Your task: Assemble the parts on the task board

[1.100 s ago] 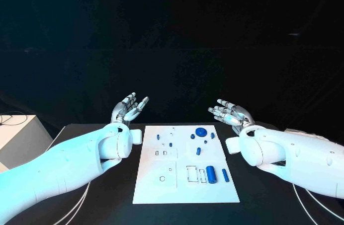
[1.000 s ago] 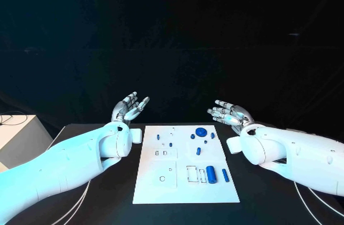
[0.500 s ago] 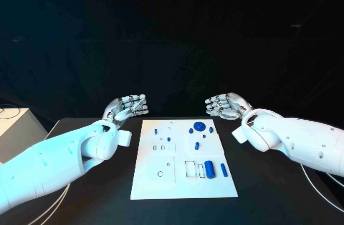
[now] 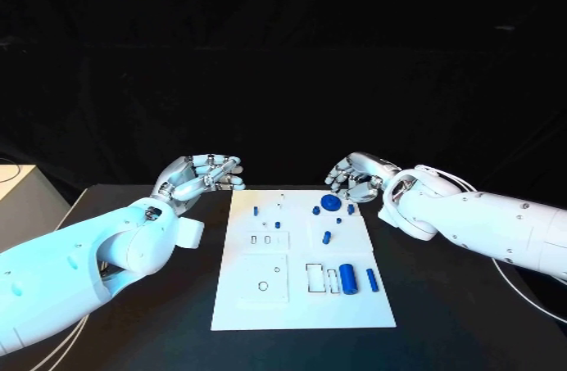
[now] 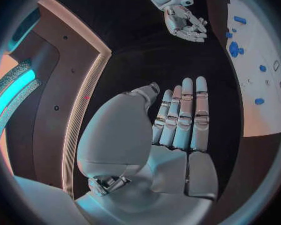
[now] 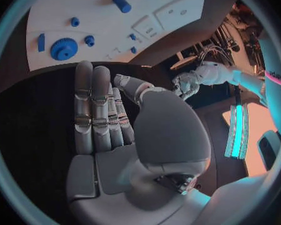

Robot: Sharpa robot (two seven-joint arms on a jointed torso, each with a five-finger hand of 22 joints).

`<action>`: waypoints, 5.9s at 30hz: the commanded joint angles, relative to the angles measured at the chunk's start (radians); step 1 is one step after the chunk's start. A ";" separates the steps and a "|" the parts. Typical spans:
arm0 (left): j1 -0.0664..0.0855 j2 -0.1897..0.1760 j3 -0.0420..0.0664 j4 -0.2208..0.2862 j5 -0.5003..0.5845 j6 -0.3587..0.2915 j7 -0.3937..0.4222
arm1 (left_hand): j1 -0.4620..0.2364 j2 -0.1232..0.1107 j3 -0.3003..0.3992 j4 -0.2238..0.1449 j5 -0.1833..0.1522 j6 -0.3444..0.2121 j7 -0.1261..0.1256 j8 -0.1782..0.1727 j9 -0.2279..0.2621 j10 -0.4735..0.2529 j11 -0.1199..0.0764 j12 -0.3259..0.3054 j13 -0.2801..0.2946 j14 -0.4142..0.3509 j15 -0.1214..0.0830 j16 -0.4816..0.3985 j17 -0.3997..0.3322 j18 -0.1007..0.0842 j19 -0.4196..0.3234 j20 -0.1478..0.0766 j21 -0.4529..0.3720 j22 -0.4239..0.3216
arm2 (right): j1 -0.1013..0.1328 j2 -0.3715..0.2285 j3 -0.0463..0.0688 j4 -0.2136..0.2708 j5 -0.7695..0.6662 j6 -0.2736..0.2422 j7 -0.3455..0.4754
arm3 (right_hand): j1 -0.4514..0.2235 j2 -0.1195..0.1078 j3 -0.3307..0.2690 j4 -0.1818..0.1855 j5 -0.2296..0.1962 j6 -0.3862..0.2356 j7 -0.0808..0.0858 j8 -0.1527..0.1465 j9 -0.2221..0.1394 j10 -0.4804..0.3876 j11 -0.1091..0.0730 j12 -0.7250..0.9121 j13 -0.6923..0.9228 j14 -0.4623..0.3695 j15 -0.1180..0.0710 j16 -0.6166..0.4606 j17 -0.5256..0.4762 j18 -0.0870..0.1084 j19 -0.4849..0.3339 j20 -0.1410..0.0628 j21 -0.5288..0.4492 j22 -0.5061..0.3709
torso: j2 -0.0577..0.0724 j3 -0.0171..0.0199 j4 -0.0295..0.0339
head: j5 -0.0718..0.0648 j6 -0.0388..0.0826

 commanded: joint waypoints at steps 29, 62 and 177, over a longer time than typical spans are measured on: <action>-0.001 -0.045 0.033 0.096 0.006 0.058 0.003 | -0.009 -0.021 0.019 -0.006 0.003 0.002 0.005 -0.009 0.001 0.004 0.004 -0.027 -0.003 -0.017 0.005 0.013 0.023 0.007 -0.004 0.001 0.007 0.002 | 0.001 0.054 0.001 -0.045 -0.397 0.115 -0.205 | -0.021 -0.073 -0.024 0.044 -0.004 -0.021 -0.006 -0.054 0.025 -0.097 0.003 -0.007 0.020 0.101 0.000 0.711 0.683 -0.057 0.169 0.001 0.554 0.609 | 0.099 -0.0341 0.0601 | -0.057 0.027; -0.002 -0.047 0.038 0.089 0.000 0.065 -0.010 | -0.012 -0.022 0.021 -0.005 0.003 0.000 0.006 -0.011 0.001 0.003 0.006 -0.030 -0.003 -0.022 0.006 0.013 0.026 0.007 -0.007 0.002 0.006 0.002 | -0.002 0.068 0.001 -0.061 -0.397 0.083 -0.210 | -0.007 -0.024 0.039 0.065 0.012 0.068 -0.030 0.003 0.077 0.017 -0.023 0.010 0.056 0.098 -0.020 0.749 0.705 -0.066 0.188 -0.015 0.605 0.678 | 0.147 -0.0423 0.0652 | -0.070 0.048; -0.002 -0.045 0.039 0.075 -0.009 0.092 -0.024 | -0.014 -0.023 0.030 -0.012 0.003 -0.001 0.008 -0.015 0.002 0.004 0.007 -0.040 -0.003 -0.032 0.008 0.016 0.036 0.008 -0.014 0.004 0.006 0.001 | 0.011 0.259 0.039 -0.173 -0.449 -0.129 -0.279 | -0.033 -0.056 0.088 0.030 -0.026 -0.001 -0.010 -0.003 0.147 -0.051 -0.001 -0.013 0.060 0.081 -0.003 0.738 0.658 -0.064 0.166 -0.006 0.591 0.671 | 0.200 -0.0601 0.0636 | -0.049 0.079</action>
